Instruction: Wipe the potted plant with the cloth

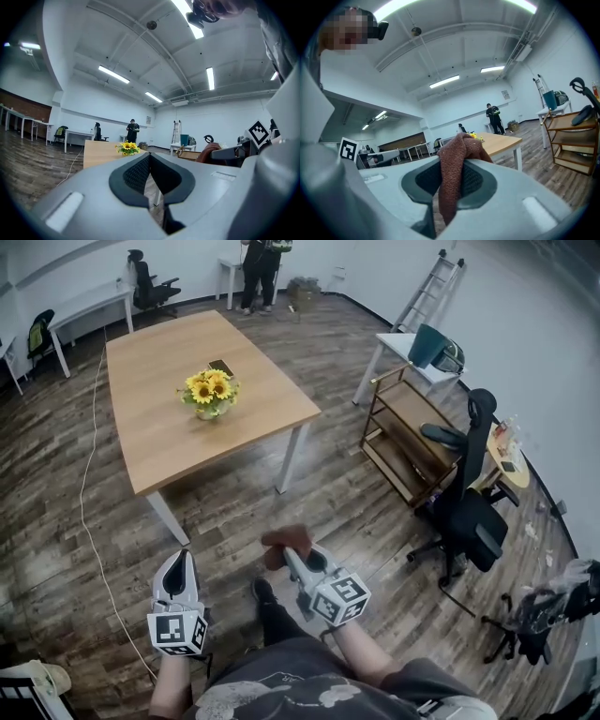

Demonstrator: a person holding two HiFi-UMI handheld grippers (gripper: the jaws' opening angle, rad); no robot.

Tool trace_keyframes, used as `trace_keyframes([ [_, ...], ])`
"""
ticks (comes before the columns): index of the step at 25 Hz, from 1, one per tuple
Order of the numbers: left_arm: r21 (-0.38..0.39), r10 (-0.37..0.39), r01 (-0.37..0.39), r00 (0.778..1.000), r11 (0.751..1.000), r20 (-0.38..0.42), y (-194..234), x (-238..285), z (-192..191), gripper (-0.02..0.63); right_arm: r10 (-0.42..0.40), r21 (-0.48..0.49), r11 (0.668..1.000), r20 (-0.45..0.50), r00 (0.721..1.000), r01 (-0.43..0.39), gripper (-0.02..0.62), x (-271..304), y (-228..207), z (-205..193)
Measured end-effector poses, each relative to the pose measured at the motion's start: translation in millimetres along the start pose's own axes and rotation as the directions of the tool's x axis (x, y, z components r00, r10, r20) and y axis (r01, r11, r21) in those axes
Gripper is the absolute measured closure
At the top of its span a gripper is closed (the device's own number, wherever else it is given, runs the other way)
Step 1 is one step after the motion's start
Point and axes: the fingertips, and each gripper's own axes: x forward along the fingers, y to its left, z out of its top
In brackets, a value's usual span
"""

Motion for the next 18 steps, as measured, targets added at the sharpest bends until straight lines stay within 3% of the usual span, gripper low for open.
trace_keyframes([
  [9, 0.021, 0.058, -0.058, 0.998, 0.998, 0.005, 32, 107, 10, 0.588, 0.058, 0.053, 0.997, 0.001, 0.998, -0.058, 0.54, 116, -69, 37],
  [18, 0.035, 0.151, -0.152, 0.988, 0.988, 0.027, 52, 200, 21, 0.586, 0.122, 0.044, 0.992, -0.035, 0.992, -0.12, 0.54, 208, -138, 66],
])
